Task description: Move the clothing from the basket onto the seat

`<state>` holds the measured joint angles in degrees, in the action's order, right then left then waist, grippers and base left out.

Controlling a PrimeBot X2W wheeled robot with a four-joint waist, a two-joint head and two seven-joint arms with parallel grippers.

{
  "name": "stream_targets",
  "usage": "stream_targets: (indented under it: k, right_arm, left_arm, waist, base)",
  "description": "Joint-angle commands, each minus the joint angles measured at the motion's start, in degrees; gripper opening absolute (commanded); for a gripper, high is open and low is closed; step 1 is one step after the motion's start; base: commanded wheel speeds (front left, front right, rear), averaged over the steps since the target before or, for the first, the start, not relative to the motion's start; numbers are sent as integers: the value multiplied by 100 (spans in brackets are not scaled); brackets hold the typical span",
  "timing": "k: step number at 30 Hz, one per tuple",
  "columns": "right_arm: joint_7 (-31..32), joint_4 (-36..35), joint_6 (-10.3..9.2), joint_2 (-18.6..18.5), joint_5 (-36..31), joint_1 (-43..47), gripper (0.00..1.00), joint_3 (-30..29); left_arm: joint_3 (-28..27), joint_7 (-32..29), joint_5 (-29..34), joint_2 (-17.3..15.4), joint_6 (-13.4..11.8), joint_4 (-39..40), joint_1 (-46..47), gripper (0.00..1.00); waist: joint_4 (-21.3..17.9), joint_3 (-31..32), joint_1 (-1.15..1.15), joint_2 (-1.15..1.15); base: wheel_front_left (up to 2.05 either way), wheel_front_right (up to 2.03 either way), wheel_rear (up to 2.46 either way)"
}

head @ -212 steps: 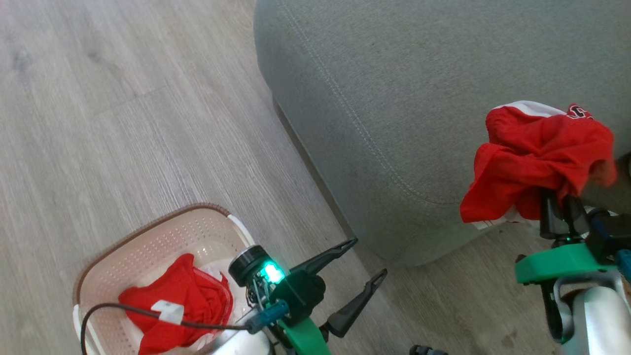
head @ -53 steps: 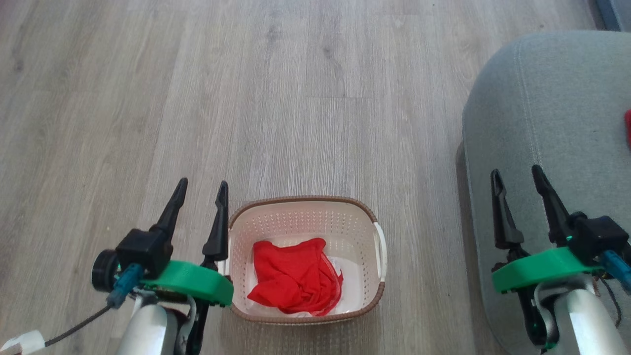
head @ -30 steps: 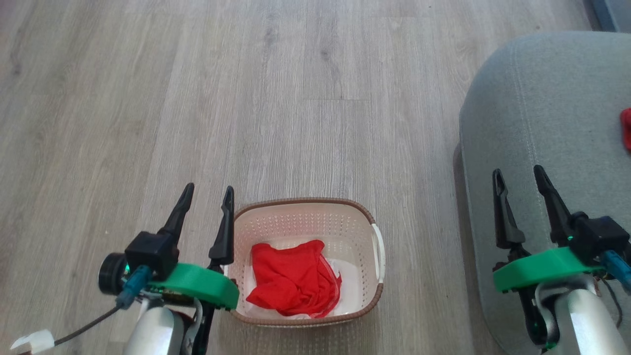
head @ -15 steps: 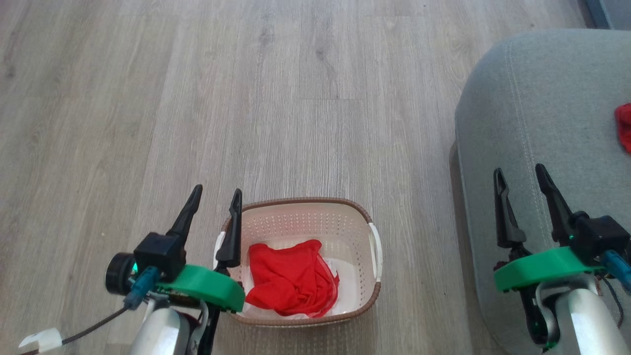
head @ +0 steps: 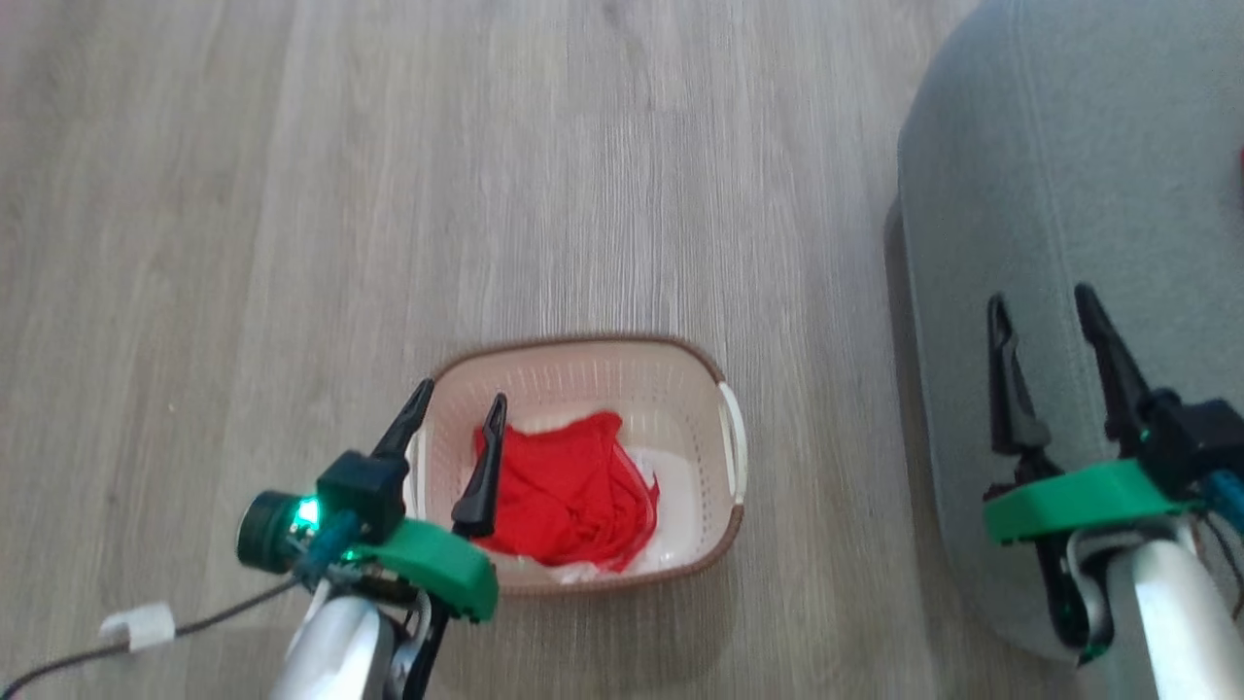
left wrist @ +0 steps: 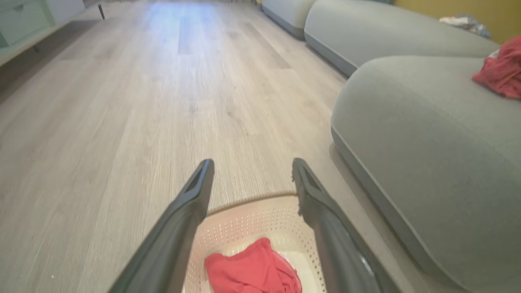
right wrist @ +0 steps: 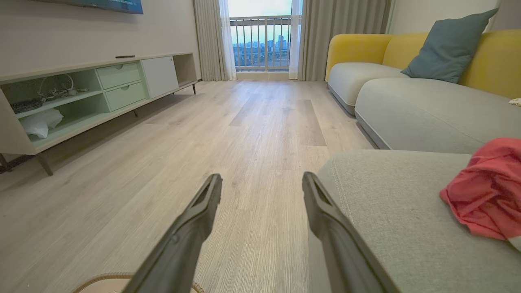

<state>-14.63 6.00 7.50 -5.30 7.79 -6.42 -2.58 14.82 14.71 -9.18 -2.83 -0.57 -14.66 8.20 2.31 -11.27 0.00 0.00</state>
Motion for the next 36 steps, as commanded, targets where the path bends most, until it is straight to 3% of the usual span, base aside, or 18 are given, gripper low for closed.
stream_targets:
  k: [1, 13, 17, 27, 36]
  right_arm:
    - [-37, -263, -1, -48, -90, -316, 100, 110]
    - [-37, -626, -1, -77, -300, -927, 100, 242]
    - [-37, -782, -1, -38, -320, -1118, 100, 321]
    - [-37, -1062, -1, 112, -116, -1322, 100, 665]
    - [-37, -1165, -1, 205, 21, -1507, 100, 841]
  left_arm:
    - [-165, 29, 56, -5, 43, -41, 383, 100]
    - [81, 29, 623, -7, 448, -1503, 1576, 100]
    - [305, 29, 889, -164, 566, -2144, 2029, 100]
    - [1023, 29, 1375, -451, 712, -3905, 3171, 100]
    - [1138, 27, 1301, -445, 755, -5345, 4190, 100]
  waist:
    - [-73, -467, 0, 0]
    - [-331, -2275, 0, 0]
    - [-539, -2821, 0, 0]
    - [-936, -3655, 0, 0]
    - [-1202, -4230, 0, 0]
  base:
    - [0, 0, 0]
    - [0, 0, 0]
    - [0, 0, 0]
    - [0, 0, 0]
    - [0, 0, 0]
